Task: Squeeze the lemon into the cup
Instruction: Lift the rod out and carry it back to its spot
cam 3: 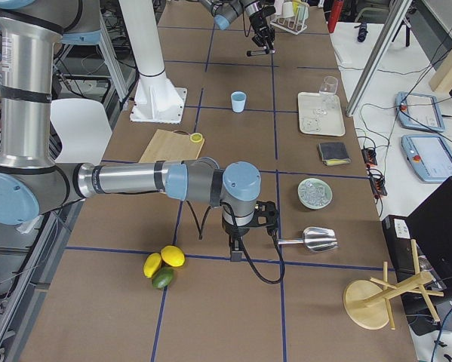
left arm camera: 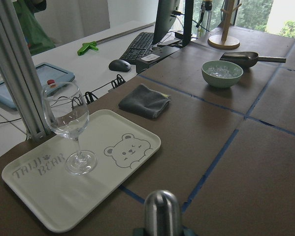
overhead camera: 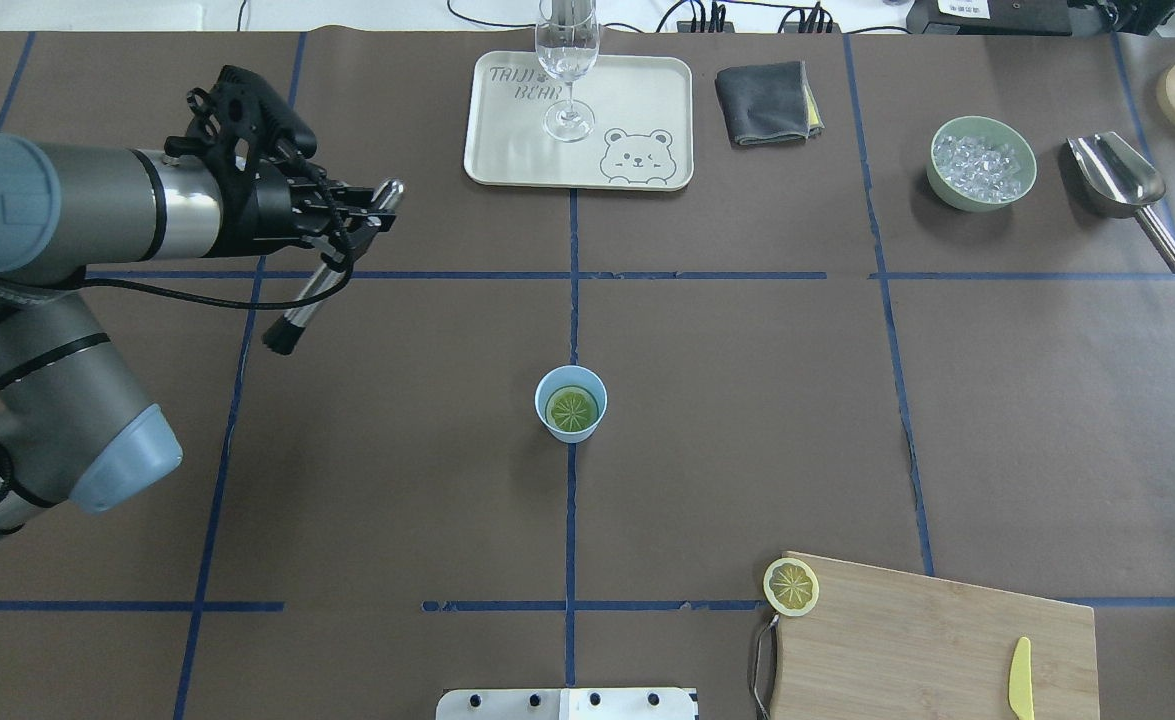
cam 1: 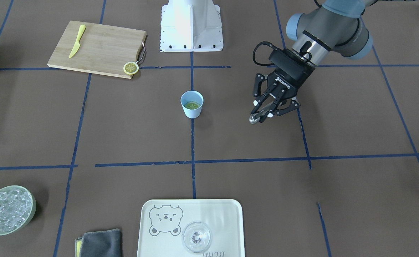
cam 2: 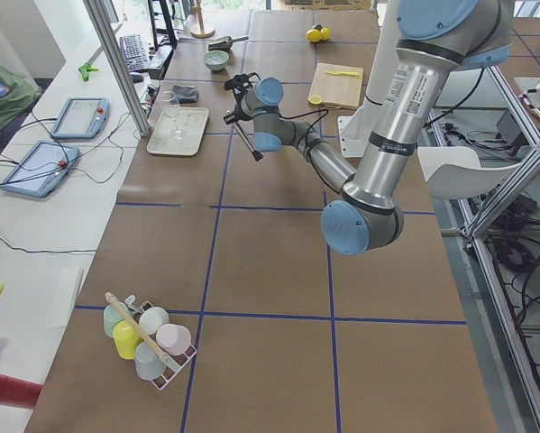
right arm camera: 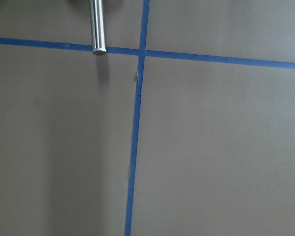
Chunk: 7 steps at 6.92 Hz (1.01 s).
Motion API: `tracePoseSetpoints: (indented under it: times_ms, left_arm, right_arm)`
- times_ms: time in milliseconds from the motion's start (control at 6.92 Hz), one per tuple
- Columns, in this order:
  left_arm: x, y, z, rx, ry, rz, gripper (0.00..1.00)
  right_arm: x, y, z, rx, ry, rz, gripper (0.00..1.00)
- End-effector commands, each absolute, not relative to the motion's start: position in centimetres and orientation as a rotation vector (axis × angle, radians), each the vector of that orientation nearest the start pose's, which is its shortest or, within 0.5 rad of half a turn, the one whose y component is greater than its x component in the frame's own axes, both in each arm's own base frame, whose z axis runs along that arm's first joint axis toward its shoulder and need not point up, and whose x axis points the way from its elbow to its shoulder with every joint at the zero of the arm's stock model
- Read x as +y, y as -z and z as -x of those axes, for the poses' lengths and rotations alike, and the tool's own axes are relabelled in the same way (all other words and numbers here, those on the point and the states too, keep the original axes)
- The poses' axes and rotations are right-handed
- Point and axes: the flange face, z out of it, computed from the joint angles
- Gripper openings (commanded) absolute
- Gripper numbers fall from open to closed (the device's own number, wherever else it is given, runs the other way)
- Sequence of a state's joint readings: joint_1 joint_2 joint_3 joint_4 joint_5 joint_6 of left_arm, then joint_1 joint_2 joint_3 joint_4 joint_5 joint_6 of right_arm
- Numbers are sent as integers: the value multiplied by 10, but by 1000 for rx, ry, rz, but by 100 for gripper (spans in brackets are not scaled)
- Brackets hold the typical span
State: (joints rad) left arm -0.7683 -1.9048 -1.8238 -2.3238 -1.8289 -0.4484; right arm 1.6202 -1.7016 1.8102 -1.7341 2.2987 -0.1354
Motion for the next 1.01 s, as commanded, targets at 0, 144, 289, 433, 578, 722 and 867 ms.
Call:
tracePoseSetpoints:
  times_ms: [0,144,289,433,578,722,867]
  left_arm:
    - [-470,-366,-314,870,-307,-687,0]
    - [-466,-393,-311,877,-180,-585,0]
    - [-462,-421,-308,859,-105,-508,0]
    - [-464,-439,-311,829,-35,-432,0]
    - [-466,-455,-316,777,19,-354,0]
    - [-469,-469,-320,752,14,-334,0]
    - [-472,-482,-325,732,13,-317,0]
  right_arm:
    - [-437,-631,-70,-728,40,-41,100]
    - [-440,-629,-64,-730,40,-56,100]
    - [-441,-629,-63,-730,41,-55,100]
    - [-441,-629,-62,-730,43,-55,100]
    - [-440,-629,-63,-730,44,-56,100]
    - [-440,-629,-63,-730,47,-58,100]
    - [-440,-629,-63,-730,49,-60,100]
